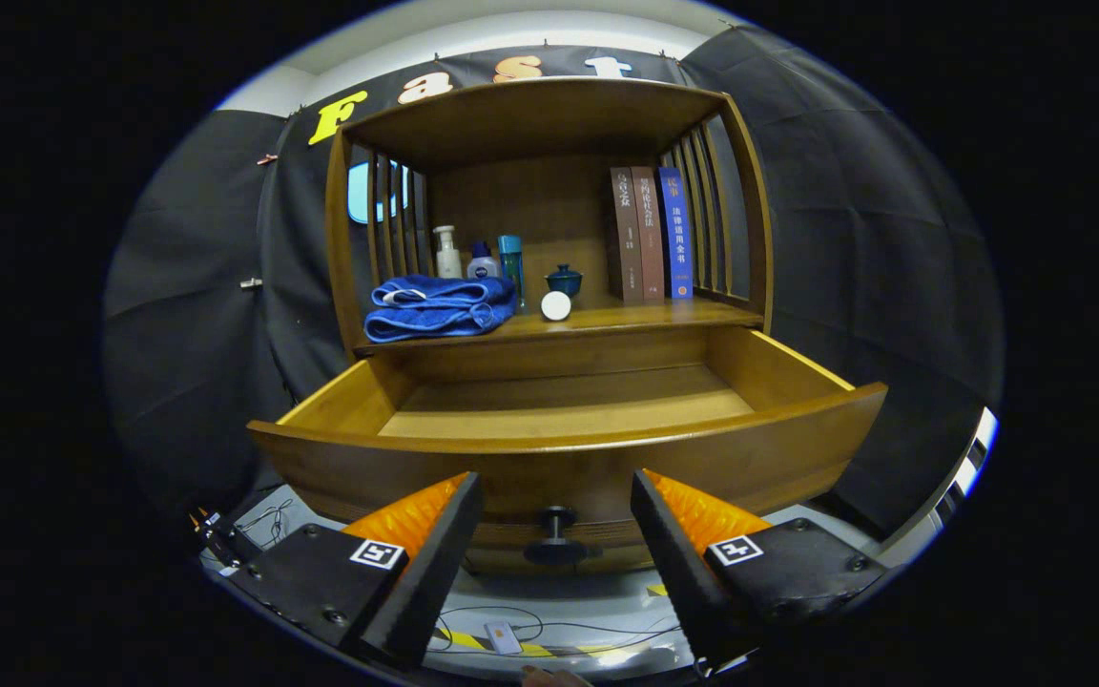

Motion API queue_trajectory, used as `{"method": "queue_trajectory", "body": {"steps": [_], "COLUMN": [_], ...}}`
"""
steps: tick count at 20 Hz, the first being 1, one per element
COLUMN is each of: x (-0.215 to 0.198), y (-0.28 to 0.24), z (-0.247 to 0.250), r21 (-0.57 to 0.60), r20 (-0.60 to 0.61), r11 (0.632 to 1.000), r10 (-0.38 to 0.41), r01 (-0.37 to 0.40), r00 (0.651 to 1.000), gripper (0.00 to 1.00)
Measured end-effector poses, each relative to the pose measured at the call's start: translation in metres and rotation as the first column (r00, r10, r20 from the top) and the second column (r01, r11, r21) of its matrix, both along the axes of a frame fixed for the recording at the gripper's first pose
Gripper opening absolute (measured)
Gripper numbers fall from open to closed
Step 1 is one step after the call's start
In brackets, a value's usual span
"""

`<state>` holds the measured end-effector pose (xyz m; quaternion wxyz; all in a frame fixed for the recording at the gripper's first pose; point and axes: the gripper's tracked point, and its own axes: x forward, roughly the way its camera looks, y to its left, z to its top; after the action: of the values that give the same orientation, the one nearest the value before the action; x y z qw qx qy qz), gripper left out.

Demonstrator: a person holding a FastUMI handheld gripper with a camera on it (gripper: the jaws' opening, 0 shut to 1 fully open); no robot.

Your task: Pull open the drawer, take out the items inside it, and place them on the countertop above the cabinet.

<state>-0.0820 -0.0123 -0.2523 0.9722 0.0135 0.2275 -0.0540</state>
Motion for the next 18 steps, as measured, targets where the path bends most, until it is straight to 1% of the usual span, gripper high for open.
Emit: {"method": "queue_trajectory", "body": {"steps": [3, 4, 9, 12, 14, 16, 17, 18], "x": [0.009, 0.006, 0.023, 0.049, 0.071, 0.090, 0.099, 0.113], "y": [-0.003, -0.002, -0.002, -0.005, -0.006, -0.007, -0.006, -0.011], "z": [-0.015, -0.014, -0.015, -0.017, -0.013, -0.020, -0.018, -0.027], "r21": [-0.009, -0.009, -0.011, -0.009, -0.008, -0.009, -0.009, -0.010], "r20": [-0.030, -0.022, -0.011, -0.010, 0.017, 0.011, 0.016, 0.012], "r11": [1.000, 1.000, 1.000, 1.000, 1.000, 1.000, 1.000, 1.000], "r10": [-0.011, -0.010, -0.016, -0.012, -0.014, -0.010, -0.010, -0.008], "r01": [0.011, 0.010, 0.015, 0.012, 0.014, 0.011, 0.010, 0.008], "r00": [0.999, 1.000, 1.000, 1.000, 1.000, 1.000, 1.000, 1.000], "gripper": [1.00, 1.00, 1.00, 1.00, 1.00, 0.99, 1.00, 1.00]}}
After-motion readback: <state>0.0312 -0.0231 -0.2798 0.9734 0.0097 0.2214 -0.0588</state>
